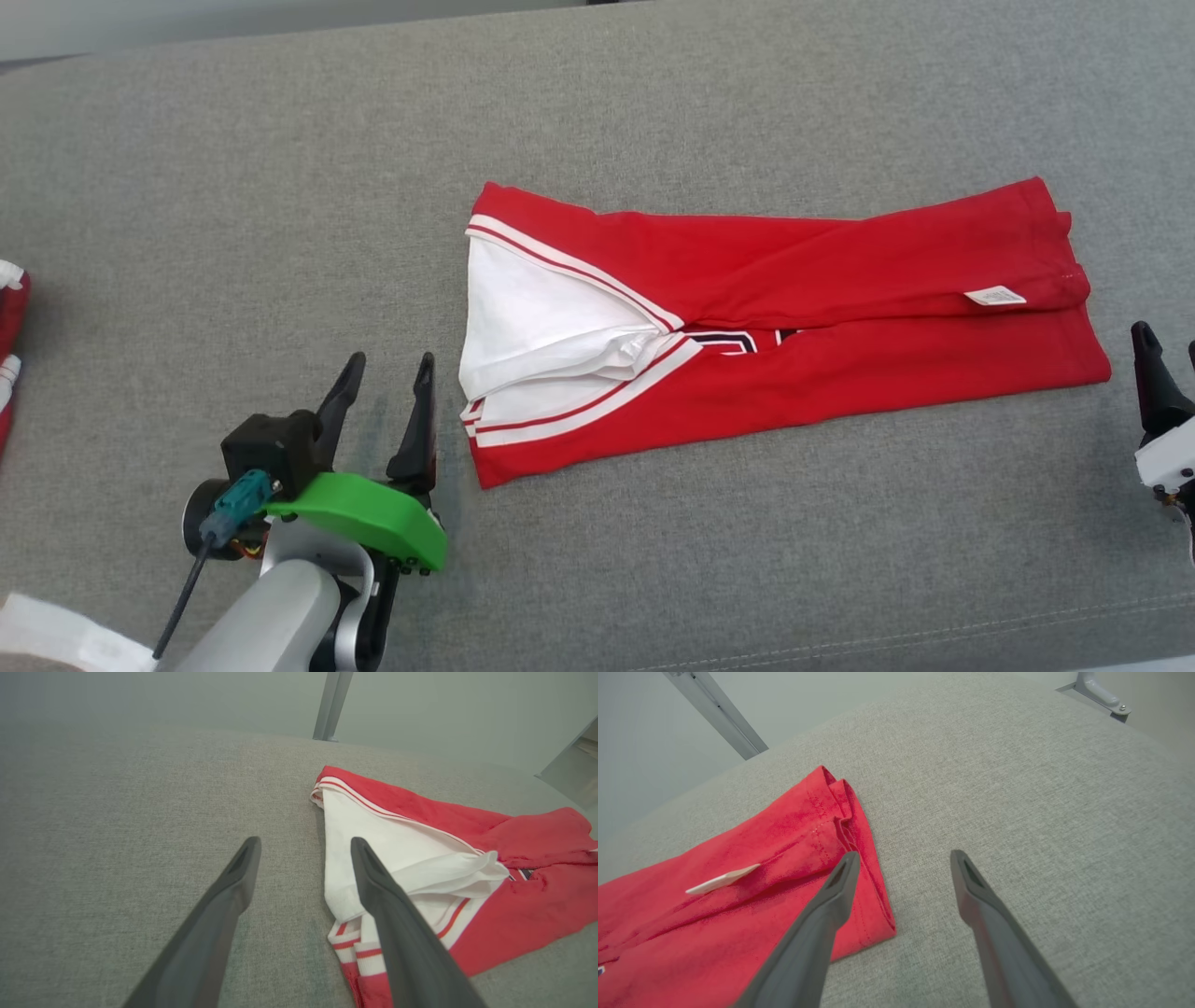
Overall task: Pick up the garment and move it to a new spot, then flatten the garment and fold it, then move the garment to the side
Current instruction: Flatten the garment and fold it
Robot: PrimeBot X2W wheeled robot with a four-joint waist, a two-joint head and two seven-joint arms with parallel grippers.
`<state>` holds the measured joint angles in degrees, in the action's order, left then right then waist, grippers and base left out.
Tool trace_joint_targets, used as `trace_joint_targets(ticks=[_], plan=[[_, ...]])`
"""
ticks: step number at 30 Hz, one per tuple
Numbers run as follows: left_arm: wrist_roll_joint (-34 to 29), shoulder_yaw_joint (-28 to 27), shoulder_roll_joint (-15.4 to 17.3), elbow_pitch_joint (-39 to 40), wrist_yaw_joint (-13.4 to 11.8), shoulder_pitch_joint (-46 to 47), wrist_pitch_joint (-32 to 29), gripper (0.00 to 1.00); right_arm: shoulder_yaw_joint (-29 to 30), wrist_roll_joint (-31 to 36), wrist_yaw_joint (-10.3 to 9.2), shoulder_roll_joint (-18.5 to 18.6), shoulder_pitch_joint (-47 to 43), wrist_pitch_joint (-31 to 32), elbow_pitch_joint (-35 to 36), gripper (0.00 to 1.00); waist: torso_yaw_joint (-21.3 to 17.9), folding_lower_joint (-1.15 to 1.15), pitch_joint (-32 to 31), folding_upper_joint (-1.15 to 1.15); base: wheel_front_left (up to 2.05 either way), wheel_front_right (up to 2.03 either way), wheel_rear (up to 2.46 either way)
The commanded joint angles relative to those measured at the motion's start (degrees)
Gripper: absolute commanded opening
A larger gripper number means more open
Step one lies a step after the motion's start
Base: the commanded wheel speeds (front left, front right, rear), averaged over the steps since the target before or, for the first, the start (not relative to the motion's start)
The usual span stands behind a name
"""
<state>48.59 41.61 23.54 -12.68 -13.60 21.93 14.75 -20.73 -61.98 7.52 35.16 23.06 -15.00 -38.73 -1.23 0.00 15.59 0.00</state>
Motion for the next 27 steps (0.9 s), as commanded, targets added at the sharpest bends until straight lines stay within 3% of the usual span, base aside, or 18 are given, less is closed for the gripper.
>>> trace_joint_targets(ticks=[1, 4, 8, 15, 27], plan=[[-3.7, -3.4, -1.6, 1.9, -1.1, -2.4, 0.4, 1.0, 2.5, 0.5, -0.07, -0.7, -1.8, -0.3, 1.1, 1.0, 0.3, 0.0, -2.2, 0.0, 0.0, 0.0, 0.0], [-10.3, -8.3, -4.7, 4.9, -1.8, -7.1, 0.3, 1.0, 5.9, 1.7, -0.07, -2.4, -3.8, -0.3, 1.8, 1.0, 1.0, 0.0, -3.5, 0.0, 0.0, 0.0, 0.0], [-18.0, -12.2, -8.4, 7.5, -0.9, -11.6, 0.4, 1.0, 8.5, 1.9, -0.07, -4.1, -4.2, -0.3, 1.0, 1.0, 2.7, 0.0, -4.5, 0.0, 0.0, 0.0, 0.0], [-26.7, -13.5, -12.4, 7.7, 1.7, -14.6, 0.4, 1.0, 8.5, 2.1, -0.07, -4.7, -0.8, 0.6, -4.3, 1.0, 5.9, 0.0, -4.4, 0.0, 0.0, 0.0, 0.0], [-33.3, -15.0, -17.2, 5.4, 6.3, -16.4, 0.4, 1.0, 7.4, 4.2, -0.06, -6.1, 7.0, 6.9, -20.5, 1.0, 10.2, 0.0, -3.5, 0.0, 0.0, 0.0, 0.0]])
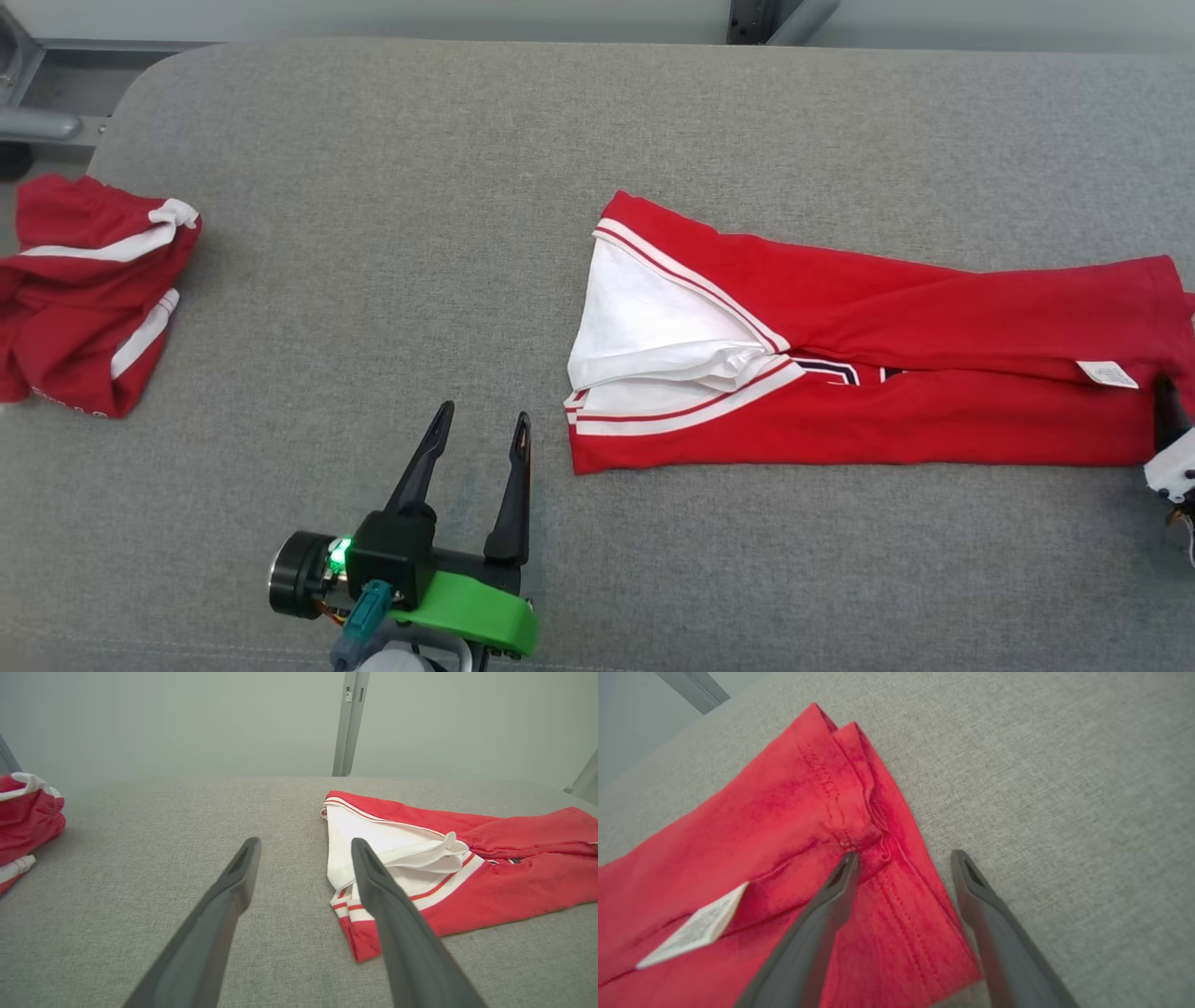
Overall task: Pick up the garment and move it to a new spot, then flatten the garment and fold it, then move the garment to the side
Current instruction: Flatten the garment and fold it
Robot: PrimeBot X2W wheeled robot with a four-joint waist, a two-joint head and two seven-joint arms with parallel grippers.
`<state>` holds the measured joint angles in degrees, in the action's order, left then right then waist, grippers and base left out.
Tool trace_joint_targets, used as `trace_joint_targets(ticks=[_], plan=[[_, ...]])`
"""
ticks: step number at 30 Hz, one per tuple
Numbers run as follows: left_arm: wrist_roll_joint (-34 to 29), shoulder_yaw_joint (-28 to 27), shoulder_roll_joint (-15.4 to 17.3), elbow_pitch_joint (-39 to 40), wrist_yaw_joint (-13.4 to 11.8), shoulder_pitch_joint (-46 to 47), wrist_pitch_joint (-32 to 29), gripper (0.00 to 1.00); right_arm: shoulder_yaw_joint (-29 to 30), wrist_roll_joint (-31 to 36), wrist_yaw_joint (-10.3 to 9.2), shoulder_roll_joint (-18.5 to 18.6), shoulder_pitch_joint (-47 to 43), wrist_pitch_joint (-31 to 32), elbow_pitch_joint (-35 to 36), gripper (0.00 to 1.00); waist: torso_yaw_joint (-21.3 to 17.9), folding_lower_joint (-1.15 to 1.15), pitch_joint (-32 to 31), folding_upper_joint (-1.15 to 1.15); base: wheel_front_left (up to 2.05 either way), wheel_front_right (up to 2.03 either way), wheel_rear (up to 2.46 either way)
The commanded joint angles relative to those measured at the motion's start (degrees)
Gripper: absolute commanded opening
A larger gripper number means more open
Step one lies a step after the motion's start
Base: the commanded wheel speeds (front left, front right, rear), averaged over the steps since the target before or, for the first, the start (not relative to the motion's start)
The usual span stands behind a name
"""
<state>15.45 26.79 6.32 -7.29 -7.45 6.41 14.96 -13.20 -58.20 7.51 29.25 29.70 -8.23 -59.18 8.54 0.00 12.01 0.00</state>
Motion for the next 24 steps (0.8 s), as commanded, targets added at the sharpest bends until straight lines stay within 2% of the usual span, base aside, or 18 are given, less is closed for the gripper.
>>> trace_joint_targets(ticks=[1, 3, 4, 5, 7, 8, 19, 24], plan=[[-0.4, -0.5, -0.2, -0.2, 0.4, -1.0, 0.2, 1.0, -0.5, 0.6, -0.05, -0.4, 0.5, 0.7, -0.5, 1.0, 0.4, 0.0, 0.1, 0.0, 0.0, 0.0, 0.0], [-0.9, -1.0, -0.8, -0.4, 0.9, -1.3, 0.2, 1.0, -1.1, 0.6, -0.05, -1.2, 0.6, 1.1, -0.9, 1.0, 0.2, 0.0, -0.1, 0.0, 0.0, 0.0, 0.0], [-1.1, -1.2, -1.0, -0.5, 1.2, -1.3, 0.2, 1.0, -1.3, 0.6, -0.05, -1.5, 0.6, 1.3, -1.0, 0.9, 0.1, 0.0, -0.2, 0.0, 0.0, 0.0, 0.0], [-1.3, -1.3, -1.2, -0.7, 1.6, -1.4, 0.2, 1.0, -1.7, 0.6, -0.05, -1.7, 0.5, 1.5, -1.2, 0.59, 0.0, 0.0, -0.4, 0.0, 0.0, 0.0, 0.0], [-1.7, -1.5, -1.5, -1.0, 2.1, -1.4, 0.2, 1.0, -2.4, 0.8, -0.05, -2.1, 0.3, 2.2, -1.6, 0.23, -0.3, 0.0, -0.7, 0.0, 0.0, 0.0, 0.0], [-2.0, -1.7, -1.6, -1.2, 2.4, -1.4, 0.2, 1.0, -2.6, 0.8, -0.05, -2.2, 0.1, 2.3, -1.7, 0.0, -0.4, 0.0, -1.1, 0.0, 0.0, 0.0, 0.0], [-3.6, -3.5, -2.5, -2.0, 4.4, -2.3, 0.2, 1.0, -2.4, 0.6, -0.08, 1.7, 0.7, -2.4, -1.8, 0.0, -2.2, 0.0, -2.5, 0.0, 0.0, 0.0, 0.0], [-4.0, -3.9, -2.7, -2.3, 5.0, -2.6, 0.2, 1.0, -3.4, 1.0, -0.08, 3.8, 0.8, -3.2, 0.7, 0.0, -3.2, 0.0, -3.1, 0.0, 0.0, 0.0, 0.0]])
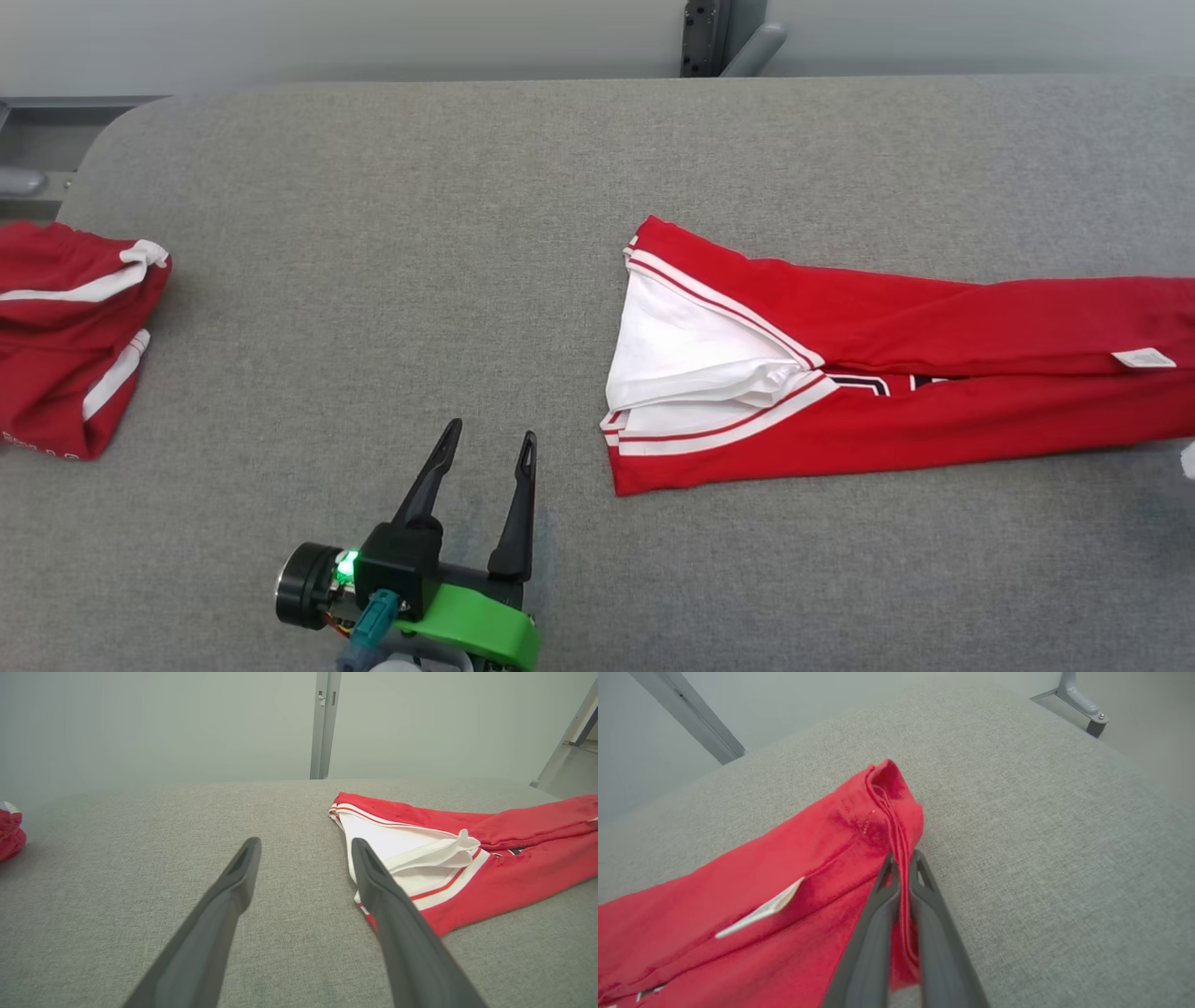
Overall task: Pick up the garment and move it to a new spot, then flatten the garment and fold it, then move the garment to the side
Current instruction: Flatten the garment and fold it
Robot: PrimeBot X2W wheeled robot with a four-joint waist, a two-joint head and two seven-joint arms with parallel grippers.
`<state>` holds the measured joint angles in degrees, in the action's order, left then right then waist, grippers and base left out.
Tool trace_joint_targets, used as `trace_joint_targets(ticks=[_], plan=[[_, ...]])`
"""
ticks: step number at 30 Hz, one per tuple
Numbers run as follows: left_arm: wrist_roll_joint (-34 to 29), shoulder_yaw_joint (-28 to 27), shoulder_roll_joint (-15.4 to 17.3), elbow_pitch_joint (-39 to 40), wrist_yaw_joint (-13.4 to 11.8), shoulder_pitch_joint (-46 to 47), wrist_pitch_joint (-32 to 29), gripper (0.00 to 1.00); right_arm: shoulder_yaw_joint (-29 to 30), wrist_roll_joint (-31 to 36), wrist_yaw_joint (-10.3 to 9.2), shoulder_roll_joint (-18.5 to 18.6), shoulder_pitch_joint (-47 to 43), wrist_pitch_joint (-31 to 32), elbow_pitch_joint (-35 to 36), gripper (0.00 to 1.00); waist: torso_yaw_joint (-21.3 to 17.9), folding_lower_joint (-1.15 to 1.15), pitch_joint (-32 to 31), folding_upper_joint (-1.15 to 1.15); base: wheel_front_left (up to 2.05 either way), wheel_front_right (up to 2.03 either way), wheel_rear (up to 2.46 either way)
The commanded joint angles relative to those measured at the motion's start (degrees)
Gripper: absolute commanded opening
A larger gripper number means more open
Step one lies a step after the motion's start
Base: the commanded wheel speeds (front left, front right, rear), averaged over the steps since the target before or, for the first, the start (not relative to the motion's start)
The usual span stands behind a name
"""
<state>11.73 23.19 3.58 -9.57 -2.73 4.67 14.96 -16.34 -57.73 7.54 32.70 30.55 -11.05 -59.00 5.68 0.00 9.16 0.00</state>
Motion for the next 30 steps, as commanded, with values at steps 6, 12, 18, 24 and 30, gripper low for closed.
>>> trace_joint_targets(ticks=[6, 12, 18, 24, 30], plan=[[-0.5, -0.6, -0.2, -0.4, 0.6, -1.1, 0.2, 1.0, -3.4, 0.4, -0.09, 2.0, -0.5, -0.6, 10.5, 0.0, -1.4, 0.0, -0.6, 0.0, 0.0, 0.0, 0.0], [-0.1, -1.0, -0.5, -0.9, 0.8, -1.2, 0.2, 1.0, -6.3, -2.0, -0.09, 2.0, -0.7, 2.0, 25.3, 0.0, -1.7, 0.0, -1.1, 0.0, 0.0, 0.0, 0.0], [0.5, -0.5, -0.6, -1.4, 1.2, -0.5, 0.2, 1.0, -9.1, -1.3, -0.08, 0.5, -0.6, 5.6, 36.0, 0.0, -0.6, 0.0, -1.4, 0.0, 0.0, 0.0, 0.0], [1.1, -0.2, -0.6, -1.7, 1.3, 0.2, 0.2, 1.0, -11.1, 0.9, -0.08, -4.1, 0.6, 8.4, 39.2, 0.0, 1.8, 0.0, -0.7, 0.0, 0.0, 0.0, 0.0], [3.1, 1.5, -0.6, -2.6, 1.0, 1.2, 0.2, 1.0, -12.2, 2.0, -0.07, -10.9, 1.5, 8.3, 37.5, 0.0, 4.8, 0.0, -0.1, 0.0, 0.0, 0.0, 0.0]])
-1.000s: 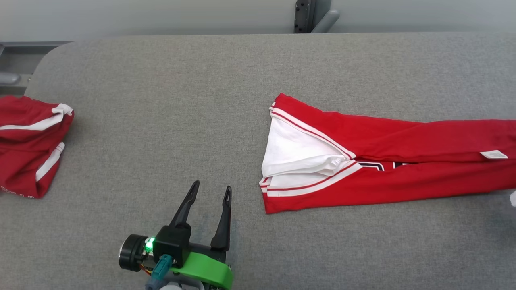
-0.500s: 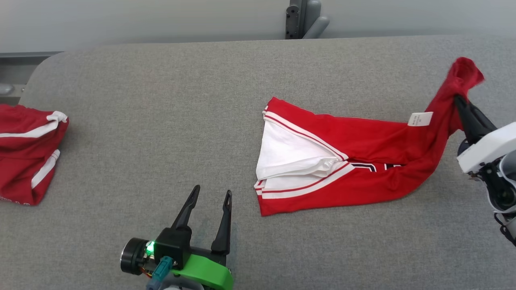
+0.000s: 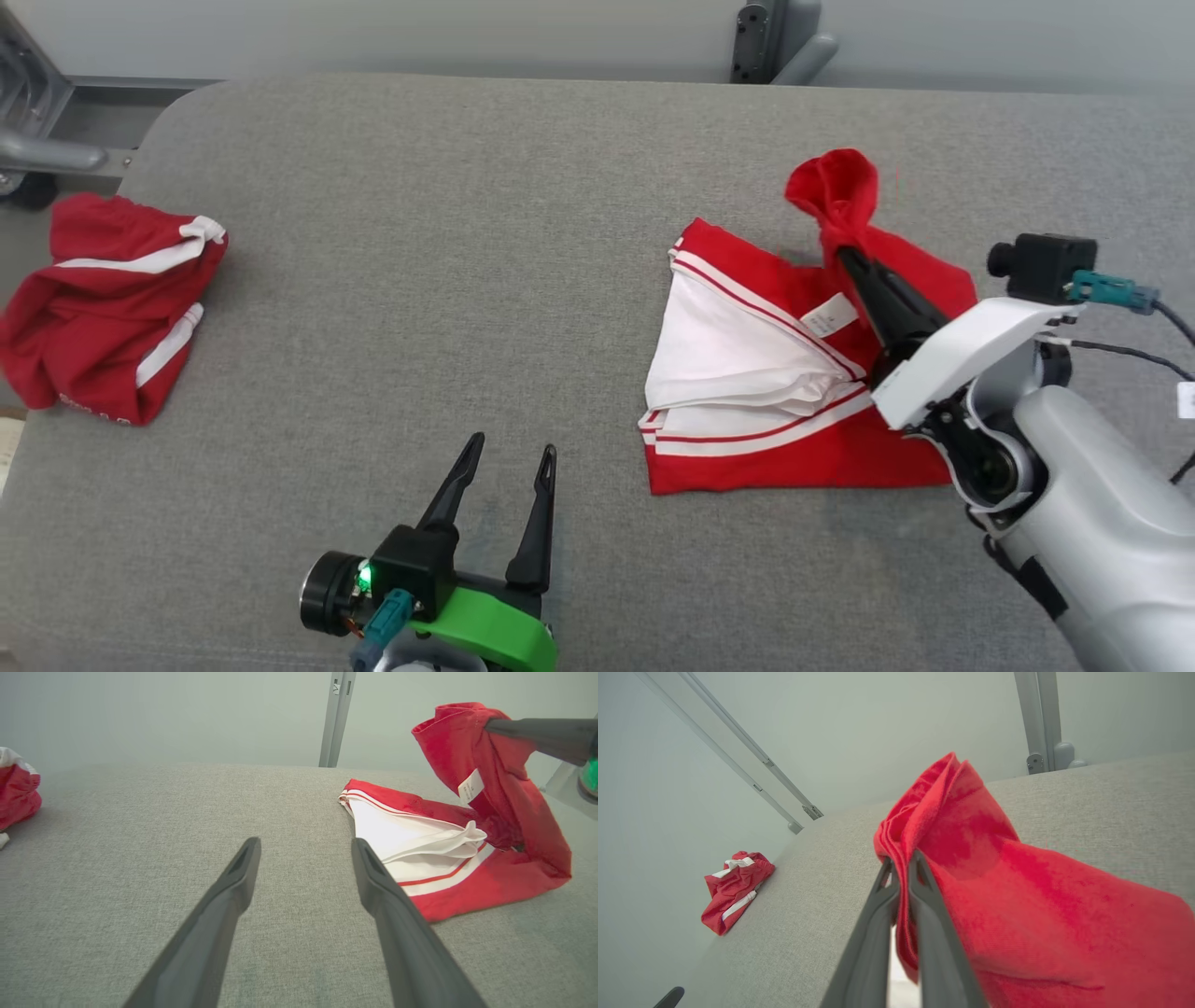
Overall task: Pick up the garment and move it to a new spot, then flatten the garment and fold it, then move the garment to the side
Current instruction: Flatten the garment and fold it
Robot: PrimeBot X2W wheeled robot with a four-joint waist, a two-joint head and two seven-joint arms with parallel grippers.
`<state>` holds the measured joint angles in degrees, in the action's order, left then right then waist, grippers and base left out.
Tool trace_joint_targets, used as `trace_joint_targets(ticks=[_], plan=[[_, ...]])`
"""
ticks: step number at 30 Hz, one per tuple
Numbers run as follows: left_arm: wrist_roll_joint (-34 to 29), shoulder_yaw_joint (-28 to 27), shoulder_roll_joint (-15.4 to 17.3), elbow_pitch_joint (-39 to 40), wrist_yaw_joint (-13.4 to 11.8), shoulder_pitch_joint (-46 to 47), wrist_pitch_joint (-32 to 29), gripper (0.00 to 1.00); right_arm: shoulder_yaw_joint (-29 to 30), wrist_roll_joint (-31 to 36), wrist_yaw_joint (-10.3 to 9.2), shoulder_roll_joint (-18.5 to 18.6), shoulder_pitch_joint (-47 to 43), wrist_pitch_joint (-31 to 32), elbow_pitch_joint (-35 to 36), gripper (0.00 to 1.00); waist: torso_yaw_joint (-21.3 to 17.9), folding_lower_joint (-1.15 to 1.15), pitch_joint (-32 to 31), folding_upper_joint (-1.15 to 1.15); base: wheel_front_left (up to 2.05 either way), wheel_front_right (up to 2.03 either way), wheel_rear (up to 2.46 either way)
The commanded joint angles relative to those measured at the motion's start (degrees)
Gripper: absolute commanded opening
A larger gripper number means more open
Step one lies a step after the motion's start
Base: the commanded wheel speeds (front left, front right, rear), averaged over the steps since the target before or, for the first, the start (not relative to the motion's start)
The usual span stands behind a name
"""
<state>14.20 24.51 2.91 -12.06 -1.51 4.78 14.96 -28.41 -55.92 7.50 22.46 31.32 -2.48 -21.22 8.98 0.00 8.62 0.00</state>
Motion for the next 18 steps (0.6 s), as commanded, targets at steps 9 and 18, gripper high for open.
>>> trace_joint_targets(ticks=[9, 18], plan=[[2.1, 1.7, 0.0, -0.2, -1.1, 1.8, 0.2, 1.0, -2.6, 0.2, -0.02, -7.6, 0.5, -0.2, -3.7, 0.0, 3.7, 0.0, 0.8, 0.0, 0.0, 0.0, 0.0], [2.4, 1.9, 0.0, -0.2, -1.5, 1.7, 0.2, 1.0, -4.3, 0.7, -0.02, -10.9, 0.1, -0.8, -8.0, 1.0, 3.3, 0.0, 0.9, 0.0, 0.0, 0.0, 0.0]])
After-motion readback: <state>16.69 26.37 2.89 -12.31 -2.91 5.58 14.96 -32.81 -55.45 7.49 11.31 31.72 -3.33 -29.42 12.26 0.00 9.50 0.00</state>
